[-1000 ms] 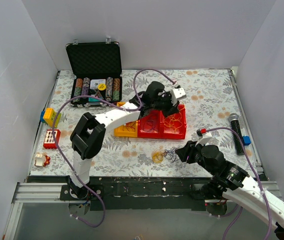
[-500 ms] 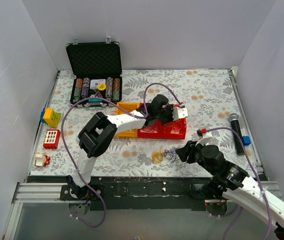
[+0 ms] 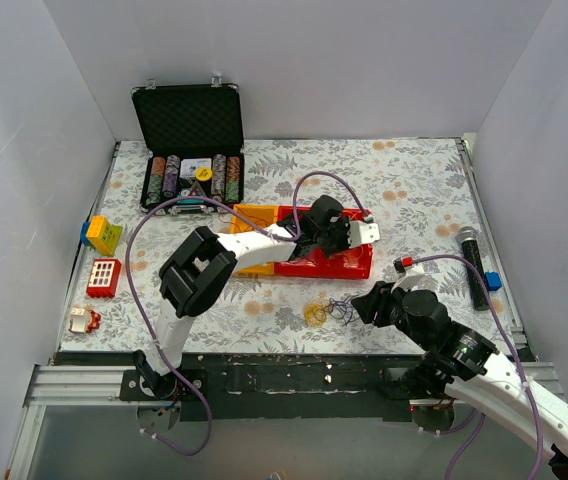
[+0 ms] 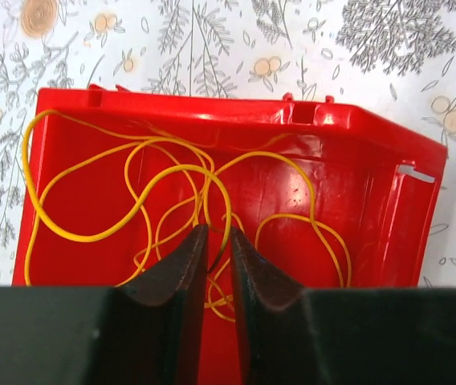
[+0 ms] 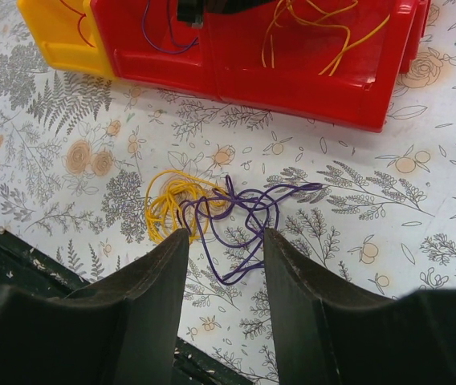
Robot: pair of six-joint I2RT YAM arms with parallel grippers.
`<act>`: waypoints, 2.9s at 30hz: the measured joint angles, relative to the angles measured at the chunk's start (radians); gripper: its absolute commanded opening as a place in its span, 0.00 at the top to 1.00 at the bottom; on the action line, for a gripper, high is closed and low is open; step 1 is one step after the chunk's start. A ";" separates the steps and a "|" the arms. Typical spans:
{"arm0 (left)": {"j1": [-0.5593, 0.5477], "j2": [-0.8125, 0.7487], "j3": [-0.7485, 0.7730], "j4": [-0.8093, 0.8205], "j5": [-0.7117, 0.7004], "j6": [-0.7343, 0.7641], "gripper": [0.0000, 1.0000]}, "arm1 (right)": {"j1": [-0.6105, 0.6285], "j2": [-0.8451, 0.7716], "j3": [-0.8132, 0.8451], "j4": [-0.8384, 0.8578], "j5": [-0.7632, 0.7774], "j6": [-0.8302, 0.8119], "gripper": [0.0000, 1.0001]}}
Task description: Untangle the cables
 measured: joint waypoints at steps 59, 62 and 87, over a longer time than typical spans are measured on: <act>0.005 -0.440 -0.600 -0.061 0.211 -0.654 0.55 | 0.000 0.079 0.038 0.056 0.000 -0.029 0.50; 0.011 -0.385 -0.566 -0.066 0.211 -0.676 0.66 | 0.000 0.076 0.030 0.071 -0.003 -0.034 0.50; 0.023 -0.520 -0.404 -0.209 0.348 -0.602 1.00 | 0.000 0.143 0.011 0.146 -0.052 -0.084 0.38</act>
